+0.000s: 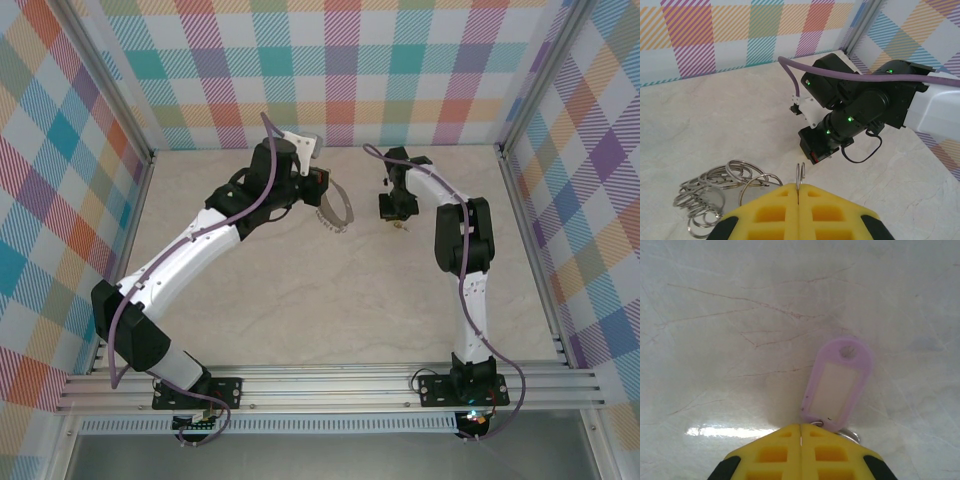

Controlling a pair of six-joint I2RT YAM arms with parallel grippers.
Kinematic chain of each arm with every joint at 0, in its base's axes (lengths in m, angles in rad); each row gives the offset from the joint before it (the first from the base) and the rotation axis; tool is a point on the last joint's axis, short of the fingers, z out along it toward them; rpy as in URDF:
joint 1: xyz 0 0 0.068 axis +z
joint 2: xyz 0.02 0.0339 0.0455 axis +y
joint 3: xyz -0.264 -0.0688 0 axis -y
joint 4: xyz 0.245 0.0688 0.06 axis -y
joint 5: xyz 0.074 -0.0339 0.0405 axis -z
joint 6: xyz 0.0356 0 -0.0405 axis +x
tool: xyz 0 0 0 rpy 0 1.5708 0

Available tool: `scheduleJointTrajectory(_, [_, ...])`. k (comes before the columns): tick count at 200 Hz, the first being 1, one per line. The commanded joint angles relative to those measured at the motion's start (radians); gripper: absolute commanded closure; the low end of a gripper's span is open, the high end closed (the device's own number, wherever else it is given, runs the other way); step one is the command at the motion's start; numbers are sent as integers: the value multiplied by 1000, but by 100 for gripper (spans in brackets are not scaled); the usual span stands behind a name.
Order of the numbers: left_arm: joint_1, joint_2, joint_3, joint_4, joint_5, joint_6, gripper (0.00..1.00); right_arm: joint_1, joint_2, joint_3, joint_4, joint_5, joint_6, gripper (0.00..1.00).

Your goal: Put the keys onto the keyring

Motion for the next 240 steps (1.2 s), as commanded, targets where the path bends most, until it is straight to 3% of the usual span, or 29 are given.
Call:
scheduleJointTrajectory(1, [8, -58, -15, 67, 25, -16, 100, 6, -51, -48, -17, -36, 0, 100])
scheduleJointTrajectory(55, [8, -80, -37, 77, 44, -13, 100, 5, -240, -177, 29, -165, 89, 100])
scheduleJointTrajectory(99, [8, -108, -75, 94, 60, -12, 100, 6, -427, -394, 116, -305, 219, 100])
scheduleJointTrajectory(129, [9, -135, -110, 94, 62, -11, 100, 7, -519, -528, 159, -293, 269, 100])
scheduleJointTrajectory(147, [10, -145, -124, 95, 60, -14, 100, 7, -514, -537, 143, -240, 250, 72])
scheduleJointTrajectory(168, [11, -149, -134, 94, 69, -18, 100, 8, -476, -507, 123, -185, 204, 58])
scheduleJointTrajectory(240, [11, -161, -120, 111, 46, -58, 100, 8, -265, -304, 59, -76, 61, 54])
